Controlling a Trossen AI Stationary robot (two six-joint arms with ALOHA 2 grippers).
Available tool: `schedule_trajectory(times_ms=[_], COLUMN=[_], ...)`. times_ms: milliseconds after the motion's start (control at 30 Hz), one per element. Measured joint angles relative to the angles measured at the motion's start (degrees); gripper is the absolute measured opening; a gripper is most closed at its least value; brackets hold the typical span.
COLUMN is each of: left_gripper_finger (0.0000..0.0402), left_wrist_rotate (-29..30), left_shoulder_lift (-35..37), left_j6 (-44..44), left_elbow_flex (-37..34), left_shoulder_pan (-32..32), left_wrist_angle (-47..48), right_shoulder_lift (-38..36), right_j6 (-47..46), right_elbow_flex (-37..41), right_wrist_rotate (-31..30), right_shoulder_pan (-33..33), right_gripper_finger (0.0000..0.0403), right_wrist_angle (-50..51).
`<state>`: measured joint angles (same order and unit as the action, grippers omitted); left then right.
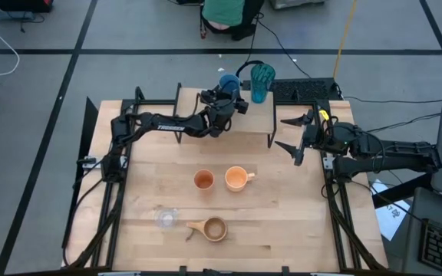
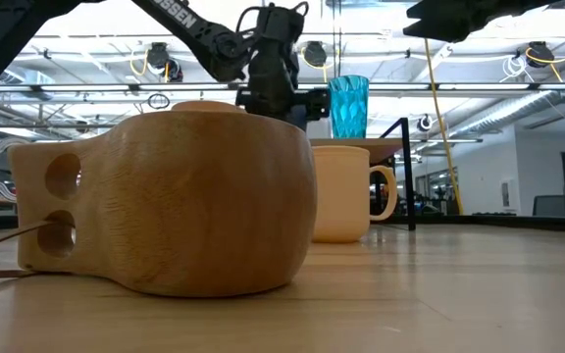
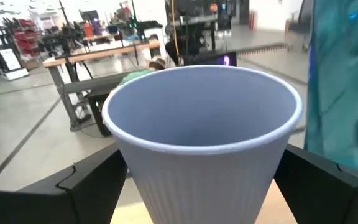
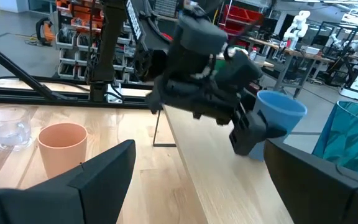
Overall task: Stack small to large cups/mugs on shelf
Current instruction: Put the light blue cup on the shelf
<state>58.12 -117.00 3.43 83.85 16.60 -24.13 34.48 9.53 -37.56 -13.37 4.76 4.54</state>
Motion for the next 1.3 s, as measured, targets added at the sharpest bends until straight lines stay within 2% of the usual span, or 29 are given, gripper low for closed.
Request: schedule_trajectory(times_ms=[267, 533, 767, 1300], left_gripper_finger=[0.0377, 0.0376, 0.0376, 0.0377], left_wrist_rotate=[1.2, 0.2, -3.1, -5.8], left_shoulder_lift=[2.3, 2.5, 2.4, 2.4], left_j6=[-2.9, 1.4, 4.7, 5.8], left_elbow_flex=[0.0, 0.0, 0.0, 0.0], left_shoulder_pan=[-0.6, 0.1, 1.6, 2.2], left_wrist_angle=[0.4, 2.4, 4.3, 7.2], right_shoulder_lift=[0.0, 0.0, 0.0, 0.0], right_j6=[0.0, -0.3, -0.3, -0.3], right_elbow_flex=[0.0, 0.0, 0.0, 0.0], right_wrist_rotate=[0.0, 0.1, 0.1, 0.2], right_shoulder_pan=[0.0, 0.0, 0.0, 0.0], right_gripper_finger=[0.0348, 0.0348, 0.0348, 0.0348], right_wrist_angle=[0.0, 0.0, 0.0, 0.0])
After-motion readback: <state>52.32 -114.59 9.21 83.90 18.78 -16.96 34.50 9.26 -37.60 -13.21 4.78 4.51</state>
